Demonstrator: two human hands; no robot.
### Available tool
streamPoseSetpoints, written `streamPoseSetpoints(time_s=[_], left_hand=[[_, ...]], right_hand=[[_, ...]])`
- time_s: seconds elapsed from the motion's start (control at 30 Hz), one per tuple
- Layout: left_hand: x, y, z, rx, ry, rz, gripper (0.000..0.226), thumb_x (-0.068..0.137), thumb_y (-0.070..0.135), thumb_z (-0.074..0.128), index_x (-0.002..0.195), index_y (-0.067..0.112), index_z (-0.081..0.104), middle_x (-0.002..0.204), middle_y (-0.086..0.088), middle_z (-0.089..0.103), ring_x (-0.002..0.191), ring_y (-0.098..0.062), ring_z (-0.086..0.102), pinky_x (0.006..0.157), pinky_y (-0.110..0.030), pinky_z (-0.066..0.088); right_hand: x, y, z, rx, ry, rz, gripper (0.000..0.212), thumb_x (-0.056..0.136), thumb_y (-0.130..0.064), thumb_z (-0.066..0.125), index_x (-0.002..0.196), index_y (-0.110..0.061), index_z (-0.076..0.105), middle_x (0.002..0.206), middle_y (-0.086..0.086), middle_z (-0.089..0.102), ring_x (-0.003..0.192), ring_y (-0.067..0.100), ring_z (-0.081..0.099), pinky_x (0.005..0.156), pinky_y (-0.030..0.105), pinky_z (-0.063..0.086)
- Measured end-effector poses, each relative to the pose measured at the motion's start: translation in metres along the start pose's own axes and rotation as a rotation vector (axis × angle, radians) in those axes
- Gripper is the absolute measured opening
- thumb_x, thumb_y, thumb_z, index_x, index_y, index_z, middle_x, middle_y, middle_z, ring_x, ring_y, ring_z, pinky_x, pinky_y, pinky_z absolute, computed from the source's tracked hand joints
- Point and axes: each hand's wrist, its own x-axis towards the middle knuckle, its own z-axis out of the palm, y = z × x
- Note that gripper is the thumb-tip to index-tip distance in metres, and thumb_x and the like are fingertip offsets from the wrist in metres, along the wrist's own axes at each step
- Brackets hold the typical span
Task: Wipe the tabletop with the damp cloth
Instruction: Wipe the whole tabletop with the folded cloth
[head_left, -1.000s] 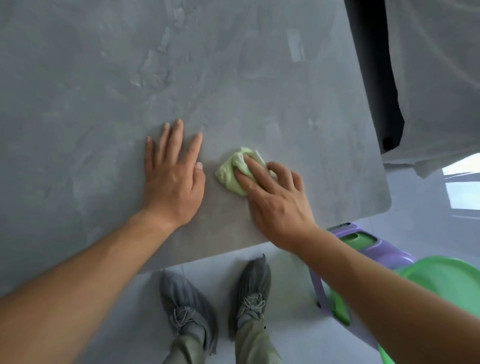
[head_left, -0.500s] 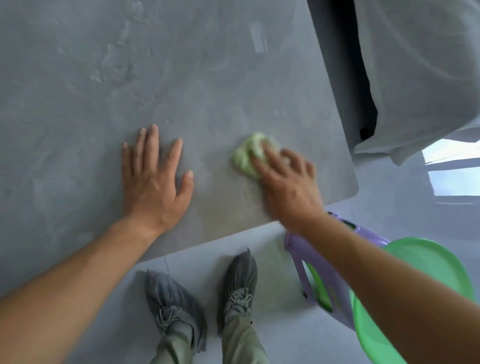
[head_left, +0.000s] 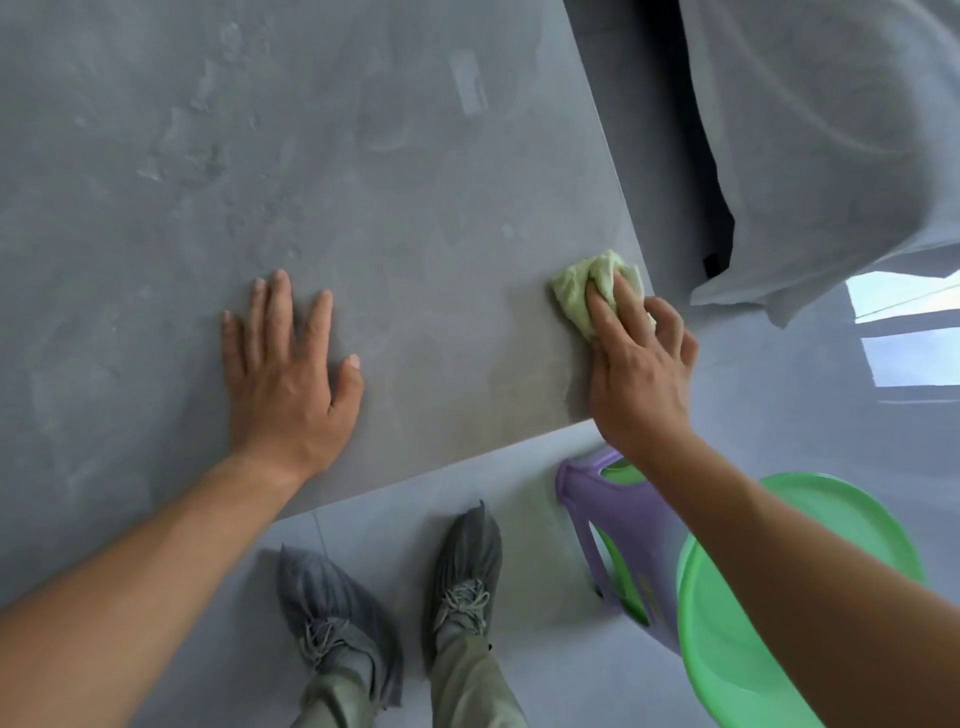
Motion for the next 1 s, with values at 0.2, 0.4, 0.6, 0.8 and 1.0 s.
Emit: streamPoseSetpoints(time_s=[0.2, 0.4, 0.6, 0.8, 1.0], left_hand=[[0.001, 0.000, -0.003, 0.004, -0.010, 0.002, 0.068, 0.087, 0.041, 0.037, 0.147, 0.008, 0.038, 0.158, -0.025, 0.020, 0.147, -0.041, 0.016, 0.119, -0.057, 0.007], [0.007, -0.014, -0.016, -0.031, 0.002, 0.012, 0.057, 0.088, 0.037, 0.037, 0.139, 0.014, 0.049, 0.154, -0.018, 0.035, 0.137, -0.038, 0.036, 0.109, -0.054, 0.029], [0.025, -0.057, -0.027, -0.012, 0.040, -0.022, 0.058, 0.088, 0.035, 0.040, 0.141, 0.013, 0.045, 0.156, -0.019, 0.031, 0.139, -0.039, 0.032, 0.109, -0.052, 0.026], [0.042, -0.092, -0.027, 0.039, -0.055, -0.057, 0.063, 0.089, 0.043, 0.037, 0.149, 0.021, 0.035, 0.161, -0.017, 0.019, 0.148, -0.038, 0.014, 0.118, -0.056, 0.009], [0.046, -0.111, -0.036, 0.054, -0.048, 0.019, 0.054, 0.091, 0.040, 0.042, 0.144, 0.027, 0.044, 0.158, -0.010, 0.030, 0.144, -0.032, 0.029, 0.108, -0.049, 0.026]], right_hand=[[-0.042, -0.035, 0.012, -0.022, -0.096, -0.219, 0.062, 0.084, -0.016, 0.052, 0.145, -0.027, 0.046, 0.160, -0.006, 0.034, 0.130, 0.035, 0.035, 0.100, 0.045, 0.028], [0.035, -0.105, 0.024, 0.017, -0.091, -0.077, 0.064, 0.089, -0.017, 0.049, 0.149, -0.035, 0.037, 0.163, -0.012, 0.023, 0.136, 0.031, 0.026, 0.103, 0.043, 0.020], [-0.042, -0.149, 0.035, -0.001, -0.147, -0.460, 0.066, 0.081, -0.022, 0.047, 0.147, -0.029, 0.046, 0.162, -0.005, 0.031, 0.131, 0.036, 0.038, 0.100, 0.046, 0.029], [0.050, -0.180, 0.040, 0.000, -0.080, -0.258, 0.064, 0.085, -0.021, 0.056, 0.147, -0.035, 0.042, 0.161, -0.010, 0.030, 0.131, 0.032, 0.034, 0.100, 0.039, 0.023], [-0.011, -0.202, 0.046, -0.010, -0.090, -0.435, 0.063, 0.084, -0.022, 0.062, 0.145, -0.030, 0.048, 0.159, -0.005, 0.036, 0.128, 0.037, 0.041, 0.099, 0.045, 0.032]])
